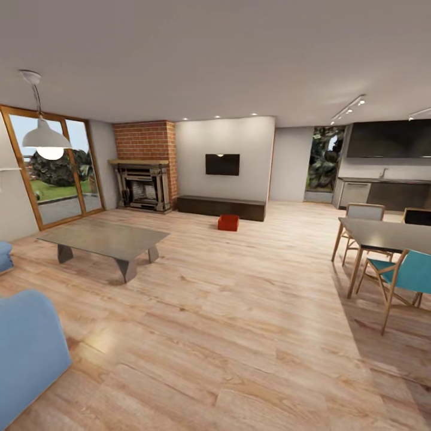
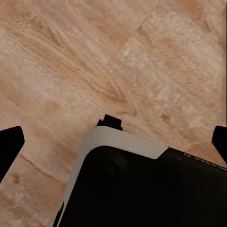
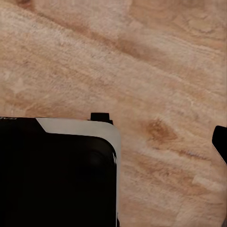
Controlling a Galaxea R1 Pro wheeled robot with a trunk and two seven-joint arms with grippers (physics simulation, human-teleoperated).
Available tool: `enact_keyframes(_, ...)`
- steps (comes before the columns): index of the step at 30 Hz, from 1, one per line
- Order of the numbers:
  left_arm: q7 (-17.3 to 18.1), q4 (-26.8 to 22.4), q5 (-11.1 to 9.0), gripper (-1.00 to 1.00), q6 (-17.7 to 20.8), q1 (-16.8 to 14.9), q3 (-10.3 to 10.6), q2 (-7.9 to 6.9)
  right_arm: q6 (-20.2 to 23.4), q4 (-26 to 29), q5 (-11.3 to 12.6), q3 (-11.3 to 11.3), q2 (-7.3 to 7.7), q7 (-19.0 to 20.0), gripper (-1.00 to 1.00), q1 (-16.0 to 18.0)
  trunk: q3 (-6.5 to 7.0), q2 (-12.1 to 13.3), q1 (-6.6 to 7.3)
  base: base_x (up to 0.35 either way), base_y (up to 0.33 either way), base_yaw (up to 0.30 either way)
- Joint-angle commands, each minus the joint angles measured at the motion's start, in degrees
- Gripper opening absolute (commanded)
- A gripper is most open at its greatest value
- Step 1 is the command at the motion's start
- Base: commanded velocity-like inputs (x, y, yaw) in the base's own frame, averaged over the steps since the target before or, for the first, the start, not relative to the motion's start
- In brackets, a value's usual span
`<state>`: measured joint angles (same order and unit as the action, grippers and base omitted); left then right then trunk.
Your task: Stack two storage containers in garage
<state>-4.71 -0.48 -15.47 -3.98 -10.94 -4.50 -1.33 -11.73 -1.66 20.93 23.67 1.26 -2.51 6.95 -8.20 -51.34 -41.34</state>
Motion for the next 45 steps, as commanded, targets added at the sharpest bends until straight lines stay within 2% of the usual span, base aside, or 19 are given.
enact_keyframes(1, -0.04, 0.04, 0.0, 1.0, -0.17, -0.05, -0.43, 0.01, -0.31, -0.18, 0.4, 0.49, -0.03, -0.03, 1.0, 0.08, -0.08, -0.06, -0.04, 0.322, 0.0, 0.0)
enact_keyframes(45, -0.04, 0.04, 0.0, 1.0, -0.33, -0.05, -0.43, 0.01, -0.31, -0.18, 0.4, 0.48, -0.03, -0.03, 1.0, 0.08, -0.08, -0.06, -0.04, 0.322, 0.0, 0.0)
